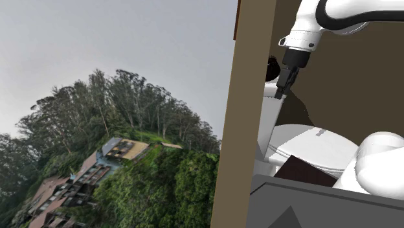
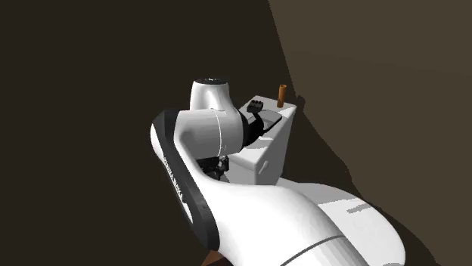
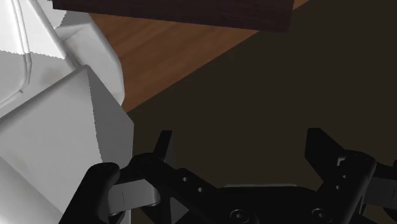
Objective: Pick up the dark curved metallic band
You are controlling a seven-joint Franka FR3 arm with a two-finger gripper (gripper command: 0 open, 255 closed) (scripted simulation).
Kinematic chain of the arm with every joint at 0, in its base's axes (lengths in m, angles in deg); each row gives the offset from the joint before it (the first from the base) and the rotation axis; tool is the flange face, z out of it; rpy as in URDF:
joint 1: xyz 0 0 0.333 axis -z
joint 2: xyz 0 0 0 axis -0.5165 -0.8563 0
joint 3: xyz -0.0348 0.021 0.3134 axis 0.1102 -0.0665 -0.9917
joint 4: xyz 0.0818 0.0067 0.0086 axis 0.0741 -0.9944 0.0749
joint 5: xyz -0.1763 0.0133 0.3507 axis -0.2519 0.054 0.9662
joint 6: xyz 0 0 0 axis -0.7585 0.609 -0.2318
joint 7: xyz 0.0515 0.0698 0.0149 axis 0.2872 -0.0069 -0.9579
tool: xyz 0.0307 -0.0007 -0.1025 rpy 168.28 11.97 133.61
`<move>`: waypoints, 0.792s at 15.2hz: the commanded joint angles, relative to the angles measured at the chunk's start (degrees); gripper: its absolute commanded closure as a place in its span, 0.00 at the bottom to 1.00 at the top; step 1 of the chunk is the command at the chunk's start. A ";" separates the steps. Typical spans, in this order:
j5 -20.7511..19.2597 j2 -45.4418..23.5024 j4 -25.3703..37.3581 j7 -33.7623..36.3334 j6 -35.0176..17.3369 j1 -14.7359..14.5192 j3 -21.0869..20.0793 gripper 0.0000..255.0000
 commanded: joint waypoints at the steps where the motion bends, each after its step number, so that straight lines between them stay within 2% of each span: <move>1: 0.00 0.00 0.00 0.00 0.00 0.00 0.00 0.00; 12: -1.48 -18.29 18.12 -7.35 -4.08 1.67 7.57 0.00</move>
